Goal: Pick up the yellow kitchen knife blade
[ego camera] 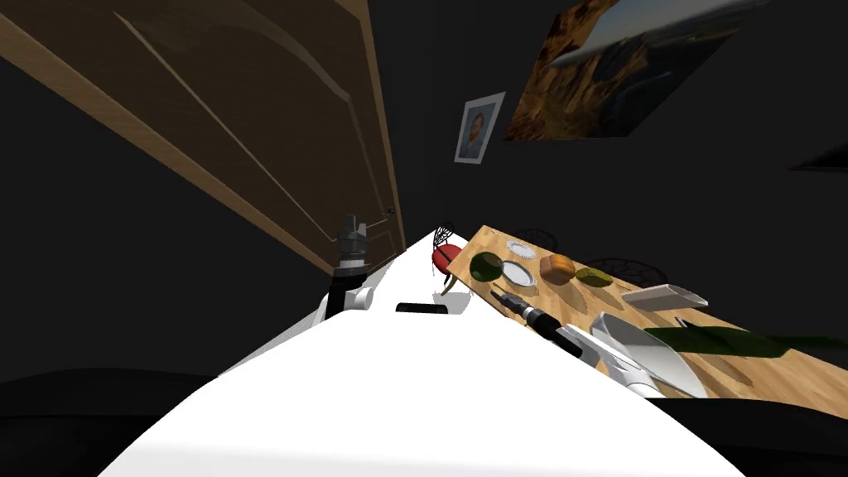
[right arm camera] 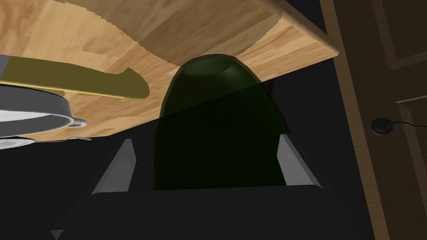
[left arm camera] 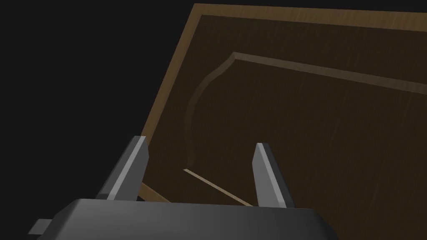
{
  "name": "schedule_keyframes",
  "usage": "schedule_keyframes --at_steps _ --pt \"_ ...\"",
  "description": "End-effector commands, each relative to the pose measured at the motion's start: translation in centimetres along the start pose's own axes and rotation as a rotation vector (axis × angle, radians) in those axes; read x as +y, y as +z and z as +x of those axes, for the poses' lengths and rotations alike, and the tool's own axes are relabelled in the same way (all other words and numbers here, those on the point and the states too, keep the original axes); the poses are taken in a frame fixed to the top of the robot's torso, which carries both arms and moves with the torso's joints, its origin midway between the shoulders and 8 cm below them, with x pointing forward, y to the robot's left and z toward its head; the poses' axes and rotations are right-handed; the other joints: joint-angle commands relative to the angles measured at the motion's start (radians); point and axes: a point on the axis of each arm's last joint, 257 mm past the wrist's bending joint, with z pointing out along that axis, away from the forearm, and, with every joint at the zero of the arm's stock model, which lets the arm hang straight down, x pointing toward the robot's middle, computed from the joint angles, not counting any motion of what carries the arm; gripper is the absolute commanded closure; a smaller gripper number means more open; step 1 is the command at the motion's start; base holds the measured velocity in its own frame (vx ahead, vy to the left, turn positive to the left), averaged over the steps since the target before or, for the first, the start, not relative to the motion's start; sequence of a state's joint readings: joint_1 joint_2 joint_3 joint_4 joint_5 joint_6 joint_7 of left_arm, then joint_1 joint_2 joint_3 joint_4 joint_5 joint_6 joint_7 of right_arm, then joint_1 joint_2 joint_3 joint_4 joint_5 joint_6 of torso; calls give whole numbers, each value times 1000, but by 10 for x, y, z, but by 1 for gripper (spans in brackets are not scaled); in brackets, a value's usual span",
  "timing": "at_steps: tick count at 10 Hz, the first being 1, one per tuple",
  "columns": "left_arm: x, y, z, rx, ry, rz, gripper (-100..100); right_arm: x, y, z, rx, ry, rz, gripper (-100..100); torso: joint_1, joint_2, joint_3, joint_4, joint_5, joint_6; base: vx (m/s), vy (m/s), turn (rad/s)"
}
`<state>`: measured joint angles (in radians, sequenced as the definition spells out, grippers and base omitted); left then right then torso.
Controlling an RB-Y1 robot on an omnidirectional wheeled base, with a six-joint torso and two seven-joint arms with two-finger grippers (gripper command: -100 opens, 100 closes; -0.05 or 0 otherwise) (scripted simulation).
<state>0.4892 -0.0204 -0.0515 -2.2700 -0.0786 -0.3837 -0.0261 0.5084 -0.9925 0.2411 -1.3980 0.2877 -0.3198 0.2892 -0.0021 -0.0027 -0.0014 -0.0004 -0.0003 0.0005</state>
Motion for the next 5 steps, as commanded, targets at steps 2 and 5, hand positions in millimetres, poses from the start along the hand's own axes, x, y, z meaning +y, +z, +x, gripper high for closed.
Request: schedule_keyframes --at_steps 2,5 --pt "0 0 0 0 0 0 0 -34 -18 30 90 -86 38 -100 0 0 0 0 0 0 35 -23 215" --pt "0 0 0 0 0 0 0 -72 -49 69 215 -181 80 -100 -2 -2 -1 -1 -1 1 63 -46 268"
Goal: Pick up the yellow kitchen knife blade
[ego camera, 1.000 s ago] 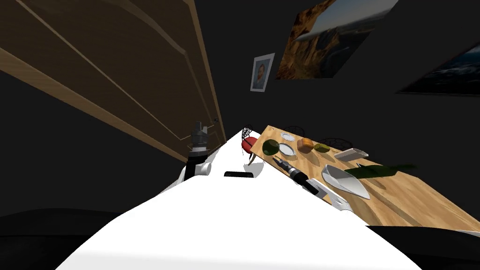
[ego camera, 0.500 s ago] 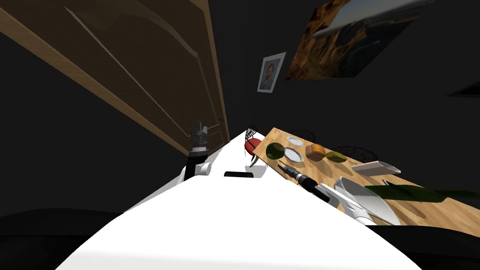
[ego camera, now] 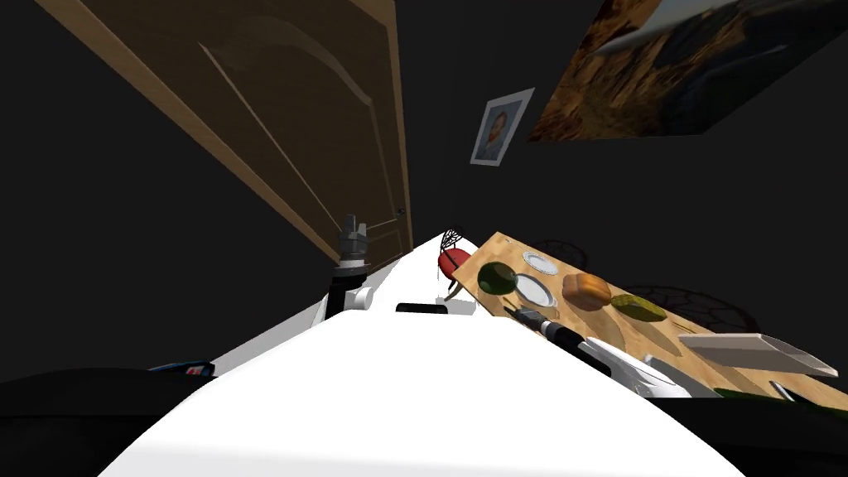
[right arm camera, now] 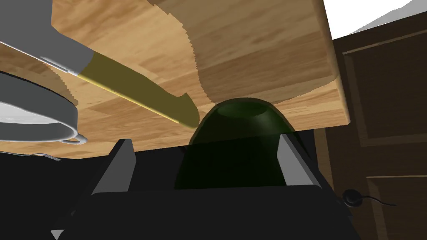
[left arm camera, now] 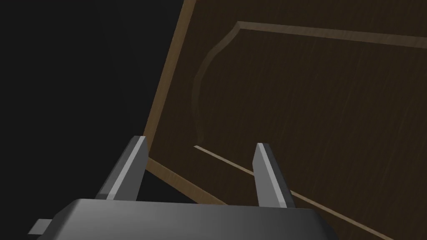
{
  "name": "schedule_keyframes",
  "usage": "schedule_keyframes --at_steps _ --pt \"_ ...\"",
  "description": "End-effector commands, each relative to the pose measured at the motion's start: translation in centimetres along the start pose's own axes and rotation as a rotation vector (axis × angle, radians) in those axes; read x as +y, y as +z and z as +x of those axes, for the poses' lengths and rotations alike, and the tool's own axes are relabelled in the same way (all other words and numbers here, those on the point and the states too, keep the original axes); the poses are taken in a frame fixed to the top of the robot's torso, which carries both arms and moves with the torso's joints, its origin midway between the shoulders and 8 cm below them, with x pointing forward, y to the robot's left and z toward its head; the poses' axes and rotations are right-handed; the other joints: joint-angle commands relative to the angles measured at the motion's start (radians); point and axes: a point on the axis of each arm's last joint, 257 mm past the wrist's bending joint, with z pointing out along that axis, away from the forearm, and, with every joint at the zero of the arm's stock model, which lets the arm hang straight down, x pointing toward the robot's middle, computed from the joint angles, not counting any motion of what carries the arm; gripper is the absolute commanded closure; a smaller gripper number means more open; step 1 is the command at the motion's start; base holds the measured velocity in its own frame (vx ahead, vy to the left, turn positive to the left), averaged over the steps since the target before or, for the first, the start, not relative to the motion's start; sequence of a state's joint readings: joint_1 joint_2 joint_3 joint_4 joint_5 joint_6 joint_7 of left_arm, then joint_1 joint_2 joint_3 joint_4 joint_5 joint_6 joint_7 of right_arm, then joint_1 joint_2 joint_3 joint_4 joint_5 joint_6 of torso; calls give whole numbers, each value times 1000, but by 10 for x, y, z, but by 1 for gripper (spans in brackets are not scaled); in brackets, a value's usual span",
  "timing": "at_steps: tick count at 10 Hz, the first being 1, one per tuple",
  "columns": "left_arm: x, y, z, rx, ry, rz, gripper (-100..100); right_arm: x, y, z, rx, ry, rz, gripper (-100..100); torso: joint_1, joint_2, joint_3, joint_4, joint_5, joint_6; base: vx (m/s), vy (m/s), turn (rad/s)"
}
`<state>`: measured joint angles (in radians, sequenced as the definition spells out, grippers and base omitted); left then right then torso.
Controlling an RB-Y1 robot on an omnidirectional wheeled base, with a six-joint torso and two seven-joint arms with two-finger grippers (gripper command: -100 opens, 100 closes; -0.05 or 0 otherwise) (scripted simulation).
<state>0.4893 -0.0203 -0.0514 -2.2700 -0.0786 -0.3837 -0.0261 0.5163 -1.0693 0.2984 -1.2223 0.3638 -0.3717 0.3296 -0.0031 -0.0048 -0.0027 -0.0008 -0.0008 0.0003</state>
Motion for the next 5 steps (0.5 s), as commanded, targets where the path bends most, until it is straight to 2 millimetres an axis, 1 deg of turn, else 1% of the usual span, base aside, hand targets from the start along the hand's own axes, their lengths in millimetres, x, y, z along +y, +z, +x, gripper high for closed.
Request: schedule_keyframes --at_steps 1,2,3,4,5 --pt "0 0 0 0 0 0 0 -19 -20 37 94 -64 16 -100 0 0 0 0 0 0 88 -44 394" --pt "0 0 0 0 0 0 0 -20 -21 39 96 -63 19 -100 0 -2 -1 0 0 0 74 -36 133" --pt "0 0 0 0 0 0 0 -26 -33 63 155 -98 16 -100 1 -1 -1 0 0 1 55 -19 182" --pt "0 0 0 0 0 0 0 -28 -34 65 159 -97 21 -100 2 0 0 0 0 1 37 -16 130" --pt "0 0 0 0 0 0 0 -34 -48 92 222 -125 18 -100 2 1 0 0 0 1 42 -13 278"
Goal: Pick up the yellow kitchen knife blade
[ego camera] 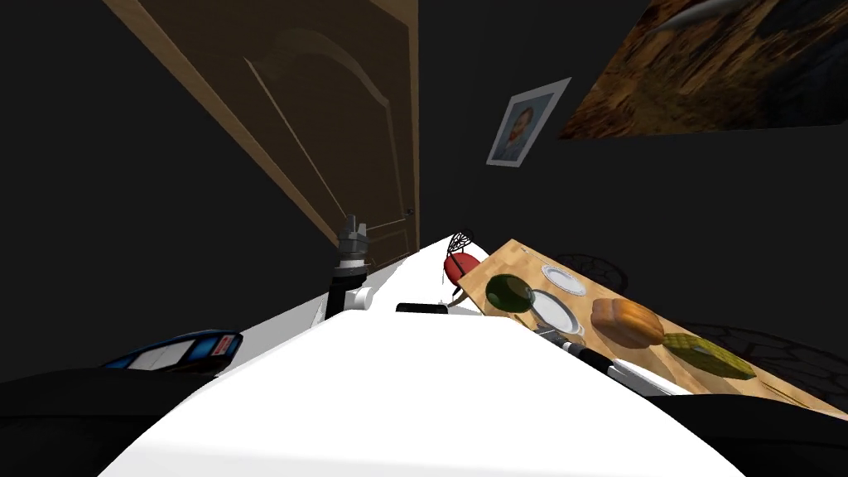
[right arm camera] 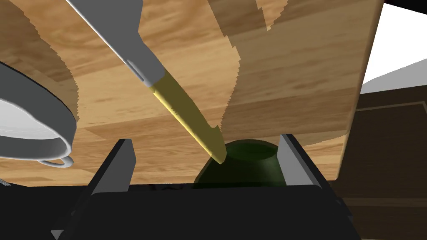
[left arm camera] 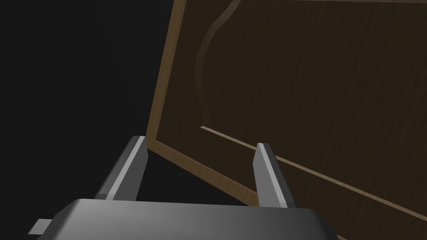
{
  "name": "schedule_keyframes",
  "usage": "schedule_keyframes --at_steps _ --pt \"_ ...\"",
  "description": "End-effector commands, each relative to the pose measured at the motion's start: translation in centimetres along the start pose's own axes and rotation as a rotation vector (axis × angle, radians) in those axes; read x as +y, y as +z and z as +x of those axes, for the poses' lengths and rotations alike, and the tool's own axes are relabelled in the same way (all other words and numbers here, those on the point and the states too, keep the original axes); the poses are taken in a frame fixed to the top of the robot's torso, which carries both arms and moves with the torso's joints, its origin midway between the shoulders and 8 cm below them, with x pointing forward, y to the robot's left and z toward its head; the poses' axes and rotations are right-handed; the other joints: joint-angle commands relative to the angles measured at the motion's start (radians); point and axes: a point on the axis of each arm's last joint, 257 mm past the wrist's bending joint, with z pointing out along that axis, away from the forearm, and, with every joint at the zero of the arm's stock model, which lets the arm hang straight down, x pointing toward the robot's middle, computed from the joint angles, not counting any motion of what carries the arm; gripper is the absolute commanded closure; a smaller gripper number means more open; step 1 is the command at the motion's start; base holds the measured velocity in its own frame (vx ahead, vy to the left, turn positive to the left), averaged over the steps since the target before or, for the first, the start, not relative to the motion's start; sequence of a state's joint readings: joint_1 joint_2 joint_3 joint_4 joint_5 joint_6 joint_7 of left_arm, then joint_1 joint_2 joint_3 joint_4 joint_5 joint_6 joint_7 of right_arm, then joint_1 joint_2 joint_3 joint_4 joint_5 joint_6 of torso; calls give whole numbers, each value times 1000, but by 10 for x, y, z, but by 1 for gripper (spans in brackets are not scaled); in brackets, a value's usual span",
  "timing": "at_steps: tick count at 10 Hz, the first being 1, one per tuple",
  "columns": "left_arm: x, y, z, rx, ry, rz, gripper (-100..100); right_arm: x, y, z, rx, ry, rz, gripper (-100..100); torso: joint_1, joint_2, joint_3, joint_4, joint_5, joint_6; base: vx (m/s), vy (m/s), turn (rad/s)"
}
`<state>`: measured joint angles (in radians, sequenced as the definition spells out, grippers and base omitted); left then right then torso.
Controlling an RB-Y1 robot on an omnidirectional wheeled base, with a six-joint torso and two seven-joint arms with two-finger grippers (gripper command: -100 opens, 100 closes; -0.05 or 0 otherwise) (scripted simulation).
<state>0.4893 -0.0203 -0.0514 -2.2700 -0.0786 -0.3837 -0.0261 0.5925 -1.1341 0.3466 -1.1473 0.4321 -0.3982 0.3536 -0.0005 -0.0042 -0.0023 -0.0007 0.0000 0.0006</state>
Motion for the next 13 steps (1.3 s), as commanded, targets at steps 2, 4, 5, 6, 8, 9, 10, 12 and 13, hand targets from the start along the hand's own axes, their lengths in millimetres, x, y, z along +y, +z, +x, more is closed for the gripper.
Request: schedule_keyframes --at_steps 2,4,5,6,8,9,10,12,13 --pt "0 0 0 0 0 0 0 -3 -10 42 87 -40 -14 -100 0 0 0 0 0 1 44 -18 168" --pt "0 0 0 0 0 0 0 -6 -11 44 92 -39 -8 -100 0 0 0 0 0 1 23 -14 35" --pt "0 0 0 0 0 0 0 -5 -22 72 151 -60 -20 -100 1 2 1 0 0 1 17 0 231" --pt "0 0 0 0 0 0 0 -2 -34 99 207 -78 -35 -100 1 2 1 0 0 0 39 -19 285" --pt "0 0 0 0 0 0 0 4 -58 148 308 -104 -68 -100 0 0 0 0 0 0 49 -25 257" --pt "0 0 0 0 0 0 0 8 -70 168 353 -114 -85 -100 0 0 0 0 0 1 35 -26 203" --pt "0 0 0 0 0 0 0 12 -82 186 392 -122 -101 -100 0 1 0 0 0 1 24 -17 184" --pt "0 0 0 0 0 0 0 19 -100 213 453 -131 -129 -100 1 2 1 0 0 1 20 -14 129" --pt "0 0 0 0 0 0 0 19 -100 213 453 -131 -129 -100 1 2 1 0 0 1 12 -12 28"
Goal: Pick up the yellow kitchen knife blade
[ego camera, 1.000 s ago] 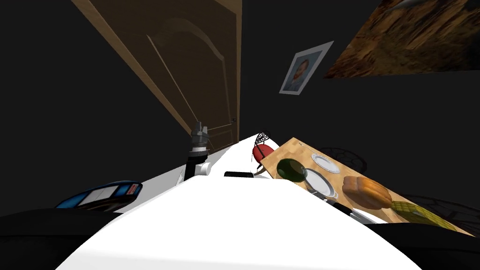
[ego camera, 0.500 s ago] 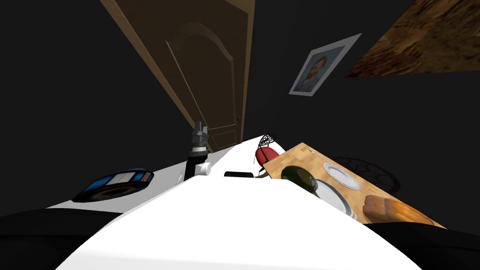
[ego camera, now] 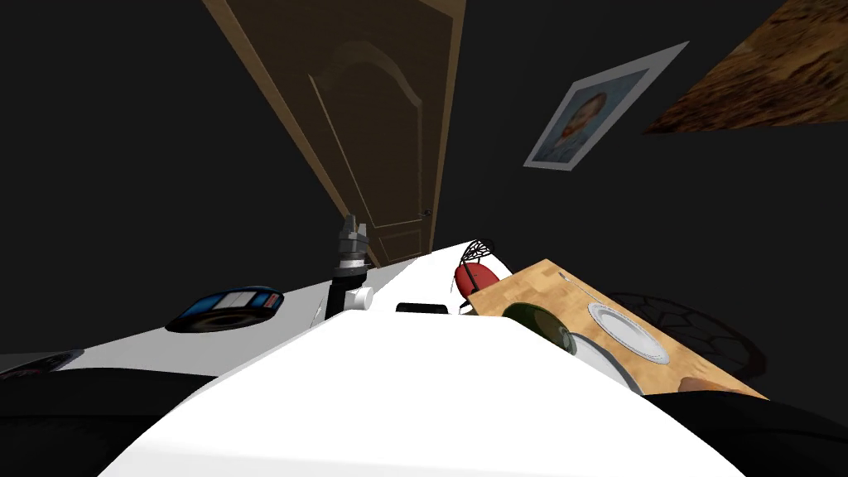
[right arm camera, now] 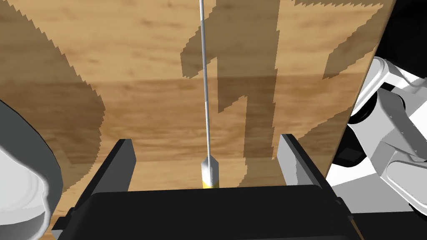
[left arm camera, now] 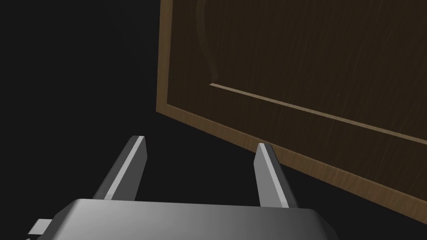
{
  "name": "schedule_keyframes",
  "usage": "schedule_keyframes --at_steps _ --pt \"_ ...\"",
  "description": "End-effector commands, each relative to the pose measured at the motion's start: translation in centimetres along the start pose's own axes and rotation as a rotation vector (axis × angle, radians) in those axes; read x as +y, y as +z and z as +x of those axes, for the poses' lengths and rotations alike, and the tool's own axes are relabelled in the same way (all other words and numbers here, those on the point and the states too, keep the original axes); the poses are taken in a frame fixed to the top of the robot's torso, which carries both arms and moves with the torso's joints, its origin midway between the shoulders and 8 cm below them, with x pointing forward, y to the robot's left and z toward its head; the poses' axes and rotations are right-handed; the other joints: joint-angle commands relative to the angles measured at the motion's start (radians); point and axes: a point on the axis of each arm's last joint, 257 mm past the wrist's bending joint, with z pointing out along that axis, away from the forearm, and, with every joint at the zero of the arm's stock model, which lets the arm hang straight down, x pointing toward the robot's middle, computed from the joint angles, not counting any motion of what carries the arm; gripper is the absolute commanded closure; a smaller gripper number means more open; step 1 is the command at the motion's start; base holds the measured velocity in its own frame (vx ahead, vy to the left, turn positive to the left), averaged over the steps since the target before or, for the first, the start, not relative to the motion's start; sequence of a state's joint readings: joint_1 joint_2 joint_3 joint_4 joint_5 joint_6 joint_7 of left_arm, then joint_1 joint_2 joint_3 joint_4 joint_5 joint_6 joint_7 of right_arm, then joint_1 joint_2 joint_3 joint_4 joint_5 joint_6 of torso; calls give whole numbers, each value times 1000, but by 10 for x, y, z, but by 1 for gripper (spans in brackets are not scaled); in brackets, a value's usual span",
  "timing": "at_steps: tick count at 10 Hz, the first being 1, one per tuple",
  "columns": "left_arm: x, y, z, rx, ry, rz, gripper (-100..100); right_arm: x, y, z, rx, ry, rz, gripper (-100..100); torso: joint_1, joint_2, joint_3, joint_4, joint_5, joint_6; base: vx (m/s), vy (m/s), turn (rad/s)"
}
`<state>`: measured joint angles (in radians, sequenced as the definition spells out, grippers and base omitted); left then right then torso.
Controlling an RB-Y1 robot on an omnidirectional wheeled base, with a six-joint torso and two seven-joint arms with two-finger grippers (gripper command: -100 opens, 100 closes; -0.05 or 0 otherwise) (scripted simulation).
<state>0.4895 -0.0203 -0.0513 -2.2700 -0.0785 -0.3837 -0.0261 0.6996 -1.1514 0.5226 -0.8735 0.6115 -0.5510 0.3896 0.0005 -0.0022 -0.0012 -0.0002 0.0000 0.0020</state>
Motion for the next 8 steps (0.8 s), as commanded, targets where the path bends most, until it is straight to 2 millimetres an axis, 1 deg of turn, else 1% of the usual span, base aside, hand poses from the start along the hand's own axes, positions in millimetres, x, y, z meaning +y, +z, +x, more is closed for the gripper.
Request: schedule_keyframes --at_steps 1,2,3,6,7,8 --pt "0 0 0 0 0 0 0 0 0 0 0 0 0 -100 0 0 0 0 0 0 0 0 0" --pt "0 0 0 0 0 0 0 0 0 0 1 1 1 0 0 0 0 0 0 0 0 0 0" --pt "0 0 0 0 0 0 0 9 10 1 0 10 2 -100 1 1 0 0 0 0 -5 -21 56" --pt "0 0 0 0 0 0 0 22 25 2 -1 23 2 -100 -3 2 1 0 -1 0 -8 -46 60" --pt "0 0 0 0 0 0 0 20 21 2 -1 21 1 -100 -2 2 1 0 -1 0 -5 -13 9" --pt "0 0 0 0 0 0 0 20 22 2 -1 21 2 100 0 1 1 0 0 0 0 0 0"
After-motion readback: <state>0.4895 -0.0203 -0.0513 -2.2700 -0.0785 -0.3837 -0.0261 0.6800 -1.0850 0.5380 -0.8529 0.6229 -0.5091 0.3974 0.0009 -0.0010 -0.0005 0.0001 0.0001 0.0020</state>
